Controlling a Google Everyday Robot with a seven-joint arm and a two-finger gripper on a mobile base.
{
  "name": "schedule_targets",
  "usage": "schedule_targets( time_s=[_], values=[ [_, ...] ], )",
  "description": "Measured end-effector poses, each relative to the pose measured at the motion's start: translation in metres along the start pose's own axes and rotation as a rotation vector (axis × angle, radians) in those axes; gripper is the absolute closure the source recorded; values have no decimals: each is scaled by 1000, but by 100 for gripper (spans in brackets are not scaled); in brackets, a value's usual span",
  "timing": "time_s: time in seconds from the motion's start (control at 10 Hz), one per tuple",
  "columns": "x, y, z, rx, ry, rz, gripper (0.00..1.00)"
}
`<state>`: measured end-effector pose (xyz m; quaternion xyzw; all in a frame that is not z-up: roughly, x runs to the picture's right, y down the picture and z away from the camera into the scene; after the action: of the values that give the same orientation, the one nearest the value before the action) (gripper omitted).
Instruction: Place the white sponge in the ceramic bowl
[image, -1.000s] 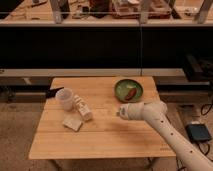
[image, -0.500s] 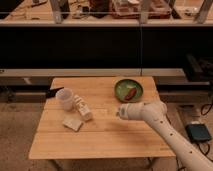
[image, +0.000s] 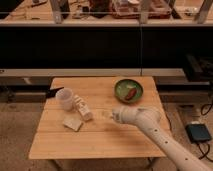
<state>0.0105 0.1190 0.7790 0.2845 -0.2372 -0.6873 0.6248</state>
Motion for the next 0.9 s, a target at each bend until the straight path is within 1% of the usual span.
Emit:
schedule_targets(
  time_s=[0.1,0.2,0.3,0.4,0.5,0.6,0.7,0.8,0.9],
  values=[
    [1,1,-1,-5,-1,-5,93],
    [-1,0,0,-13,-9,-20,97],
    [-9,-10,8,-11,-34,-63,100],
    [-26,-32,20,16,-72,-109,97],
    [-37,-46,30,34,-96,-139,90],
    [-45,-62,40,54,-117,-171,79],
    [-50,-72,47,65,-129,-194,68],
    [-51,-77,52,69,-131,-209,60],
    [-52,-81,58,73,-123,-221,48]
  ],
)
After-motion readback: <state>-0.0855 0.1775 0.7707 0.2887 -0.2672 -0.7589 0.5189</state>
